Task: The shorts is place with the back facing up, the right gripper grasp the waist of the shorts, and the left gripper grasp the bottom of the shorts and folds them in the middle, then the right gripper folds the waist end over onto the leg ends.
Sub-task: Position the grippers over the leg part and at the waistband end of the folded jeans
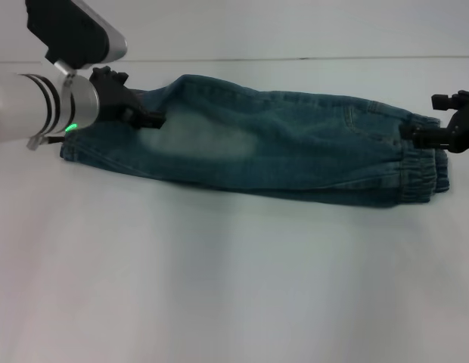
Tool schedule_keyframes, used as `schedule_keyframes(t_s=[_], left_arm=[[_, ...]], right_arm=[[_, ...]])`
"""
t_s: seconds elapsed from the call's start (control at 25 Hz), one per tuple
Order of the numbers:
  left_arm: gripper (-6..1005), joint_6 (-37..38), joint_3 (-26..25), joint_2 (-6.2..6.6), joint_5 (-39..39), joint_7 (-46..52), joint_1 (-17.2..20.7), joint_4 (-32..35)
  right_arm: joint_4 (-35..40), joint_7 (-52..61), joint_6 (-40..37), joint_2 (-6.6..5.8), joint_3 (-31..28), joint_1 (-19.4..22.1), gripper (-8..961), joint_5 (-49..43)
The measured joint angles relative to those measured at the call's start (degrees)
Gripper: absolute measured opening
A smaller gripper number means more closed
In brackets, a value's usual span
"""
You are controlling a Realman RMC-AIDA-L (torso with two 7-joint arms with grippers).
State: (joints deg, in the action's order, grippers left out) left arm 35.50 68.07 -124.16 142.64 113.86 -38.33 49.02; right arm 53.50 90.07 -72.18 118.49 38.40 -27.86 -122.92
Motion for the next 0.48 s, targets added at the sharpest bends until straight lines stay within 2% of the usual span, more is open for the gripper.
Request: schedule_keyframes(t_s=[0.48], left_arm=[[904,-10.0,2.4,-0.1,4.2,0.0,-4.3,-10.8]], right_arm=[[-0.5,-0.8,-0.8,0.94,0.6,-0.7,915,0.1]])
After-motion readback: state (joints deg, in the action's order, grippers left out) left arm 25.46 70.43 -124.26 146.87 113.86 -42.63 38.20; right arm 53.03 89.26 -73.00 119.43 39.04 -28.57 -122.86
